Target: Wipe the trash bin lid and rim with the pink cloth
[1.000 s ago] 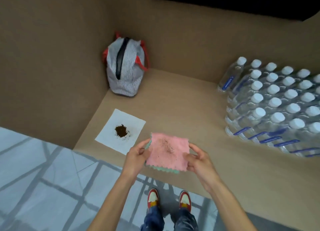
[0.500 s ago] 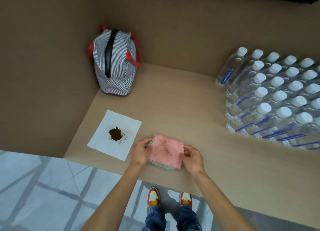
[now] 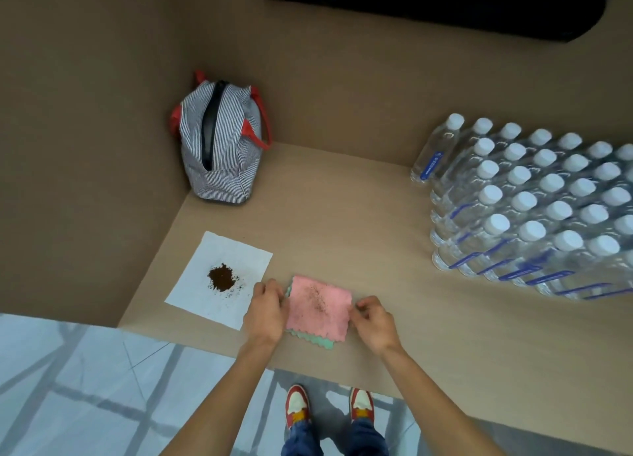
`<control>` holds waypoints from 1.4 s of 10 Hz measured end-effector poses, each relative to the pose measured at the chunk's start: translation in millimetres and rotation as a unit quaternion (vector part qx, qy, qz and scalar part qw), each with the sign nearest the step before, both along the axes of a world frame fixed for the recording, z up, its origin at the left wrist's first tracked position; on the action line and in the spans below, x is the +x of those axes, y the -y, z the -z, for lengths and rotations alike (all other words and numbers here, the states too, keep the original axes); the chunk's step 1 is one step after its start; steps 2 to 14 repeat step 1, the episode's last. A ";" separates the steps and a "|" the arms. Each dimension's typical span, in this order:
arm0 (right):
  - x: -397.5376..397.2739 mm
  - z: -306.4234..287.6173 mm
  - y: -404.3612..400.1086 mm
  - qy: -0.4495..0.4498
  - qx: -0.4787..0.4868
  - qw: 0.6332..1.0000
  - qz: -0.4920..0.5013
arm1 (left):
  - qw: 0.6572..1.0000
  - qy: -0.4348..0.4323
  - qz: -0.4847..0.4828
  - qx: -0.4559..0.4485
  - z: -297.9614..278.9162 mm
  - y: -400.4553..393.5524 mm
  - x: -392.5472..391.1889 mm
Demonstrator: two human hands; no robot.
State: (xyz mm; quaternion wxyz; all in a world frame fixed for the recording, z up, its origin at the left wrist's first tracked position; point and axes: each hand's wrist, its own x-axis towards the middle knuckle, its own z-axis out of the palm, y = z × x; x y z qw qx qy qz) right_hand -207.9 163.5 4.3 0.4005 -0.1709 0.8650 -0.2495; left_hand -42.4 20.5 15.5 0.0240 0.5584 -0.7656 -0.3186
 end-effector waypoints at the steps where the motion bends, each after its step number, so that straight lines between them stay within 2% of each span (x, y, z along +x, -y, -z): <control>1: 1.8 -14.5 -11.5 -0.047 -0.057 0.997 -0.004 | 0.998 -0.058 0.005 0.000 -8.6 -2.5 8.3; 14: 1.8 -14.5 -11.5 -0.047 -0.057 0.997 -0.004 | 0.998 -0.058 0.005 0.000 -8.6 -2.5 8.3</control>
